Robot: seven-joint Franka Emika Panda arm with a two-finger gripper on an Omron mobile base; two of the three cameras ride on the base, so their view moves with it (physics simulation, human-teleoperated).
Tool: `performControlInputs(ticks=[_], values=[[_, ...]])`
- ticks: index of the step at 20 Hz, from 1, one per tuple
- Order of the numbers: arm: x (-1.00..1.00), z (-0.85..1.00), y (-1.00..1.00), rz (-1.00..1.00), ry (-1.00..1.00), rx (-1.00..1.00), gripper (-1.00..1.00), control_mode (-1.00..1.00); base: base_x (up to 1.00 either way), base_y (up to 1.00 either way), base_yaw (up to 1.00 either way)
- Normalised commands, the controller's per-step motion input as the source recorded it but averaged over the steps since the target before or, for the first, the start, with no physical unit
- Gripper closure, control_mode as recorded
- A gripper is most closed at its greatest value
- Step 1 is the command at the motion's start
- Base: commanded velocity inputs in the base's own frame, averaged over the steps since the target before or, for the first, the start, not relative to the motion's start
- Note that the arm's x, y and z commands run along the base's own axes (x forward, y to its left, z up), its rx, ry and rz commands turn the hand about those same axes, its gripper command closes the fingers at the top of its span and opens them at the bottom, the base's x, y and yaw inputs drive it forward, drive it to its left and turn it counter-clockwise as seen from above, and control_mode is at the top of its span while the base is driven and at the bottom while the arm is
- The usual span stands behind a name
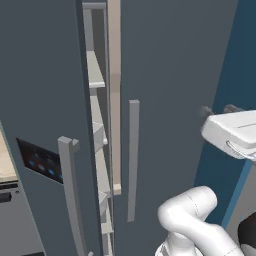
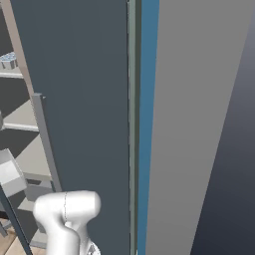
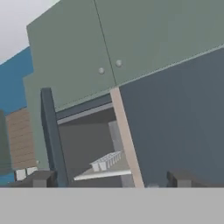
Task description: Open the freezer door, pick up the ice cube tray from the freezer, and place it on the dining counter.
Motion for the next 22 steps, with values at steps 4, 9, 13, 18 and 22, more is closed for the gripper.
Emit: performControlInputs(ticks=[4,9,13,18,22], values=[[0.00,0.33,-0.49,0.40,0.00,0.07,-1.00,-1.00,0.00,0.00,0.00],[0.02,0.10,-0.03,0.42,-0.03,0.01,-1.00,-1.00,0.00,0.00,0.00],[0.04,0.00,0.19,0.38,-0.11,0.00,-1.00,-1.00,0.00,0.00,0.00],[0.00,0.00,0.33,0.25,-0.16,0.00,-1.00,-1.00,0.00,0.00,0.00],[0.00,0.02,0.48,0.17,-0.19,-0.03,-1.00,-1.00,0.00,0.00,0.00]])
